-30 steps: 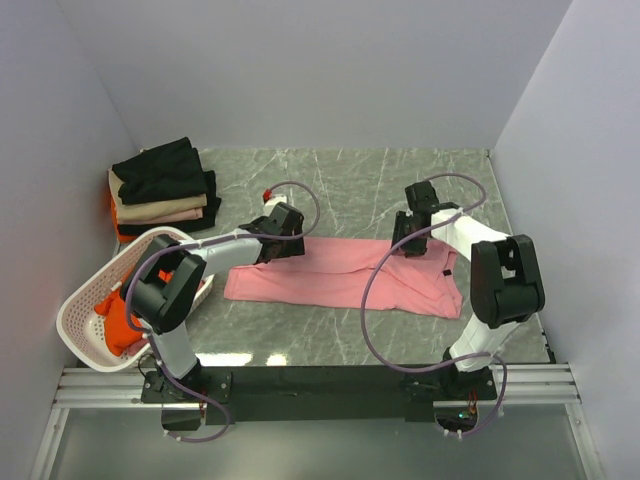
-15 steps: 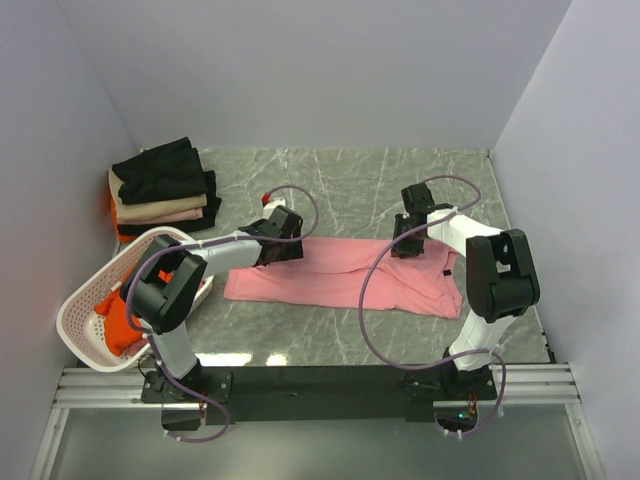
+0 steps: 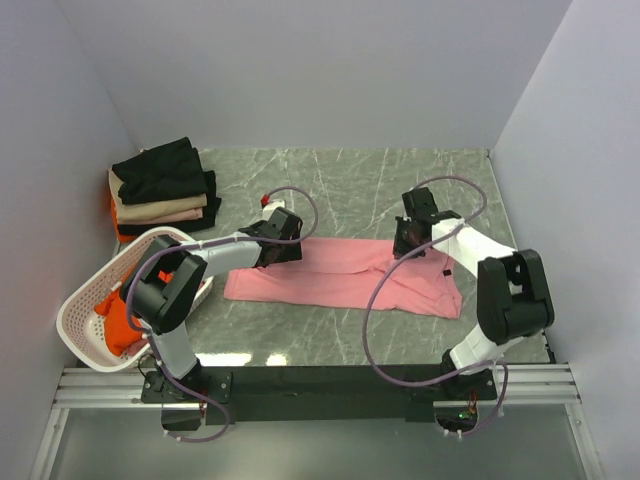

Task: Fold and stack the t-shirts
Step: Fold the tshirt

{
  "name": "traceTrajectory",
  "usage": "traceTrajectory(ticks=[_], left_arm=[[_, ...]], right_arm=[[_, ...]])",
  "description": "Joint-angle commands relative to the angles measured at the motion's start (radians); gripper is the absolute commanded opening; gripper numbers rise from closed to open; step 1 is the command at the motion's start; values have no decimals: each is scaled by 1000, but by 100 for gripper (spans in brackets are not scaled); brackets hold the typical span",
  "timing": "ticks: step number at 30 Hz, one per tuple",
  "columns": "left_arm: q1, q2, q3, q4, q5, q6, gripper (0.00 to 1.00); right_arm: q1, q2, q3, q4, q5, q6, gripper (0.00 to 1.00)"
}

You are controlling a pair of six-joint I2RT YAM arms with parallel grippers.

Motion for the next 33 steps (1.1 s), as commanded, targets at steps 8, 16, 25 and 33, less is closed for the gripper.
traceTrajectory(ticks=[8,16,25,33], left_arm=[[-4,-43,-13,14,-8,-4,77],[-6,-52,-19,10,-6,2,77],[-7,-29,4,3,-6,16,76],[-15,-4,50,-4,-8,29,77]], right_arm=[[67,-240,-134,-40,22,48,0],[145,-343,-222,-54,20,114,0],[252,-430,-258,-115,-8,180,25],[281,-565,-218,-155,72,200,52]])
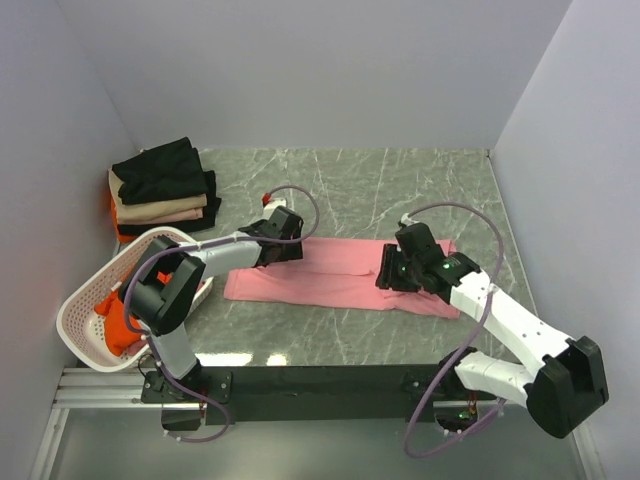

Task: Fold and stack the t-shirts
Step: Fold the tshirt

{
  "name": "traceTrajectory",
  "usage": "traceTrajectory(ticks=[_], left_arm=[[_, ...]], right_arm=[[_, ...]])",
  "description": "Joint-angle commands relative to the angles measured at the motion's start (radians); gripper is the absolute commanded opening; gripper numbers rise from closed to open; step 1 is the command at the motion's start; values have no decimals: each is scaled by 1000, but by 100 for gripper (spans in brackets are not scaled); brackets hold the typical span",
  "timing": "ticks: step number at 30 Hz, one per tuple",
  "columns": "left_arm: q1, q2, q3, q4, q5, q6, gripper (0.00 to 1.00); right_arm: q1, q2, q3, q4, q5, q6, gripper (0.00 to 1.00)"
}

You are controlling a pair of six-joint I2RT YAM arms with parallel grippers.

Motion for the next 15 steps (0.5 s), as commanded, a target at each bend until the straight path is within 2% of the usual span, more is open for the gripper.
traceTrajectory(ticks=[1,5,11,15], left_arm=[[-10,9,50,8,-4,15,77],[-18,6,48,6,-7,15,77],[-20,-14,16,13,-18,18,77],[-20,-20,-4,23,-18,18,77]], right_arm=[[-12,-20,51,-26,134,13,52],[-86,83,76,20,179,-16,51],[-228,207,83,110,156,-77,50],[-253,281,97,133,155,-91,49]])
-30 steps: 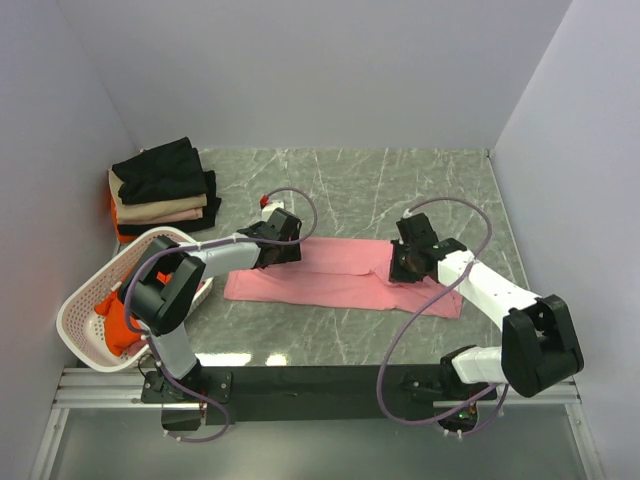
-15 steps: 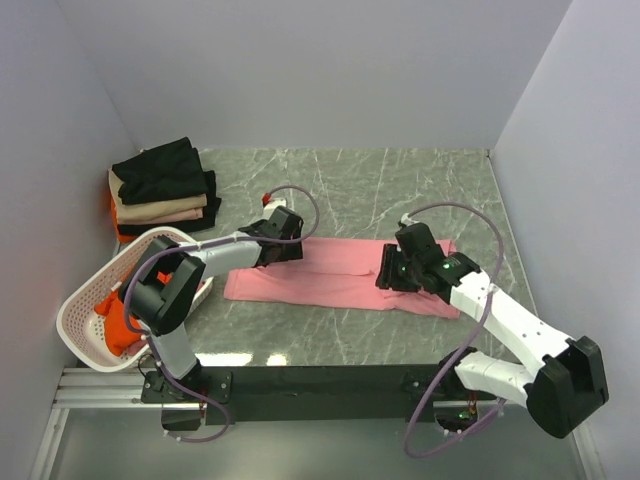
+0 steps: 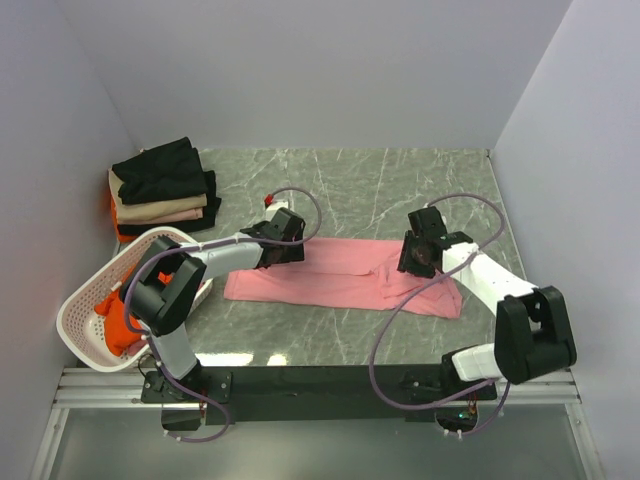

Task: Fold and stack the t-shirts
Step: Fold the tshirt

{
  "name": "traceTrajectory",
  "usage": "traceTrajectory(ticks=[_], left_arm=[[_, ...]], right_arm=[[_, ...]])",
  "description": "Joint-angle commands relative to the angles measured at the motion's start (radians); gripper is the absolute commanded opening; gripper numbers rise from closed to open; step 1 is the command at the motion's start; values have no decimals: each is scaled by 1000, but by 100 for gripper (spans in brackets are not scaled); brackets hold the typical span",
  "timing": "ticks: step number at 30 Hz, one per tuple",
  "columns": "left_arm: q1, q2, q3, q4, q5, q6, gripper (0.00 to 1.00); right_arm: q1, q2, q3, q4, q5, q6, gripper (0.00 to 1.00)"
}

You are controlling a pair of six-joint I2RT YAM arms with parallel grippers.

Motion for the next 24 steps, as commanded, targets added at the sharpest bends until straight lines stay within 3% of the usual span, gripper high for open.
traceTrajectory(ticks=[1,11,24], left_arm=[[-4,-21,-14,19,-15,17,77],[-4,-29,-31,44,-12,31,77],[-4,-58,-60,65,-29,44,77]], right_arm=[[-12,46,52,51,20,-30,49],[-10,22,-20,-27,17,-24,48],[56,-115,-11,-200,-219,-22,49]])
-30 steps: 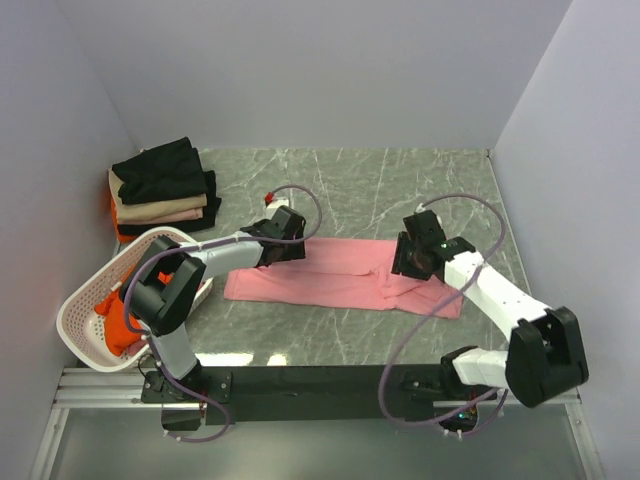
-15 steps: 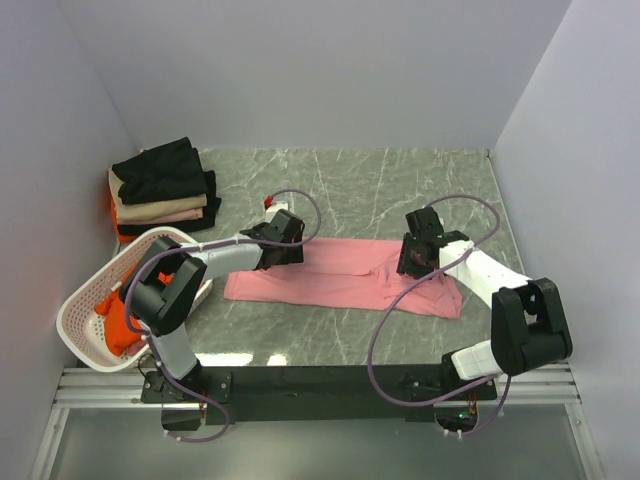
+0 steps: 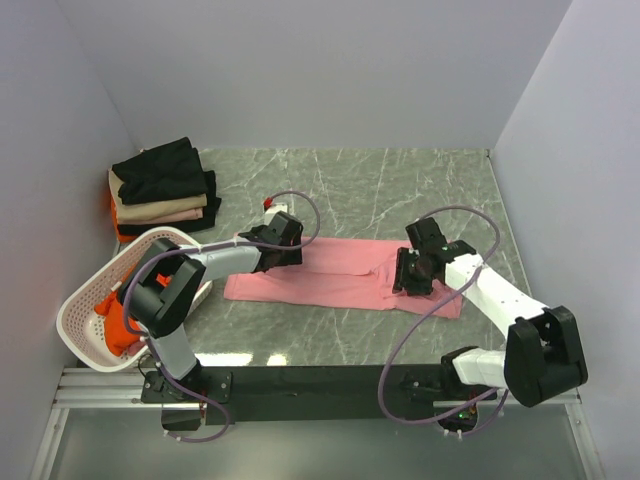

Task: Fold and stack the t-shirts
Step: Fold the tshirt

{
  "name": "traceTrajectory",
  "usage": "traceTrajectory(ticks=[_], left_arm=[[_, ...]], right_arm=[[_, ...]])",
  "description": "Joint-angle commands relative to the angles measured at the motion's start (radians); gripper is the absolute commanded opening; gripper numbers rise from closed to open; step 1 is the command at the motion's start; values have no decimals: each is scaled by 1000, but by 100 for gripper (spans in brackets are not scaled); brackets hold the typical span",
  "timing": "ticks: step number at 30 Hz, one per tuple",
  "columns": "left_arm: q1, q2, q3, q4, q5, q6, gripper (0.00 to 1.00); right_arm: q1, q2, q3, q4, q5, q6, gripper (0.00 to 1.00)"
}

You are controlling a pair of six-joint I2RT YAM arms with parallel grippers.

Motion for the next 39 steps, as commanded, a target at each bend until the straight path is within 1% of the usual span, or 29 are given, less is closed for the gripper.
traceTrajectory(ticks=[1,2,5,9,15,20,28,33,38,39], left_arm=[[-4,-45,-10,24,-20,17,77],[-4,-43,-7,24,-20,17,77],[-4,-43,0,23,-15,17,77],[-4,-43,28,21,-11,26,77],[-4,-10,52,33,0,44,77],[-4,-2,-6,56,22,31,77],[-6,-5,-98,75,63,-32,77],[-18,-65,-167,73,60,-92,78],[-41,-141,-266,98,109,-161,78],[-47,-149,-280,101,111,-175,78]], right_arm=[[18,-48,31,-60,-90,-3,49],[16,-54,31,-60,-87,-3,49],[11,-83,49,-72,-14,12,49],[-74,-93,89,-16,19,44,49],[-176,-10,98,92,28,66,49],[-241,132,126,132,30,57,49],[-277,390,277,149,33,46,49],[-289,522,386,141,19,34,49],[-291,640,491,119,13,14,49],[-291,662,541,103,10,9,49]])
